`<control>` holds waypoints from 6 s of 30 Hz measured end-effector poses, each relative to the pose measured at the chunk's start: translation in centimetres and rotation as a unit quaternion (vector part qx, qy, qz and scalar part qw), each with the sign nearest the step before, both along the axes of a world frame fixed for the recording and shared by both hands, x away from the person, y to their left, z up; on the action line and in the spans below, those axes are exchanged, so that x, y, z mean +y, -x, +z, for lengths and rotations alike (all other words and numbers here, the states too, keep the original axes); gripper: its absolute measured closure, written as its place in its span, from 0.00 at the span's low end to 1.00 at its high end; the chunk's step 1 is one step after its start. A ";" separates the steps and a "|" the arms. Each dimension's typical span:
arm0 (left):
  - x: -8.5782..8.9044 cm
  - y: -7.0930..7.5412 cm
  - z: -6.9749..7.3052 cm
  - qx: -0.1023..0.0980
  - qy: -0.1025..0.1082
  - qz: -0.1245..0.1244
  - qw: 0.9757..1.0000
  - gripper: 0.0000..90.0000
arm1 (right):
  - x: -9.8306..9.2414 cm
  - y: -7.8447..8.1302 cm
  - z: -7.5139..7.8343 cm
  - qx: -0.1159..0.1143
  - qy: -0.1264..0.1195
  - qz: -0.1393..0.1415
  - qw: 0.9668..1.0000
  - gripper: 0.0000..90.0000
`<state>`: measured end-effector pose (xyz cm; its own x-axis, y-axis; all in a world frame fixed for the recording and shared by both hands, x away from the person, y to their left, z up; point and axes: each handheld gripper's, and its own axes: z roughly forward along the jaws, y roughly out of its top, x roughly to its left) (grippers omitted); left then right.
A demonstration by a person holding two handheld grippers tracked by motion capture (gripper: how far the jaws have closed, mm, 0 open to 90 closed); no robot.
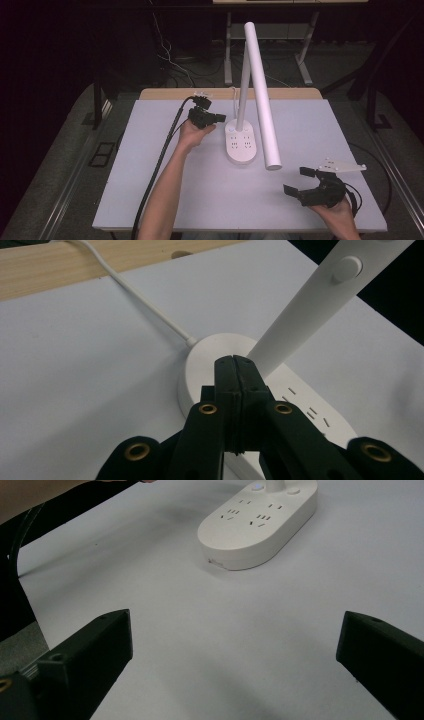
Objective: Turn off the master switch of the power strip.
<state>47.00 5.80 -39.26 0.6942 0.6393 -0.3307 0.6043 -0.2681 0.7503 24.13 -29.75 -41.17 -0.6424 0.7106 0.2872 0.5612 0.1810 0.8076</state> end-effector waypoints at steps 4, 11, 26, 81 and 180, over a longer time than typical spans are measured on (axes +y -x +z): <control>-0.3 0.0 -0.4 0.001 -0.007 -0.006 1.000 1.00 | 0.0 0.0 0.0 0.001 0.002 0.001 1.000 0.01; -1.2 0.0 -1.2 0.005 -0.012 -0.011 1.000 1.00 | 0.0 0.0 0.0 0.000 0.003 0.002 1.000 0.01; -2.3 -0.1 -2.9 0.015 -0.015 -0.009 1.000 1.00 | -0.1 -0.1 -0.1 0.000 0.005 0.003 1.000 0.01; -3.3 0.3 -3.8 -0.015 -0.053 0.027 0.998 1.00 | -1.0 -0.2 0.0 0.001 -0.010 -0.010 1.000 0.01; 12.3 18.0 -0.6 -0.084 0.028 0.037 0.995 0.00 | -0.7 -0.3 -0.2 -0.005 -0.009 -0.015 1.000 0.01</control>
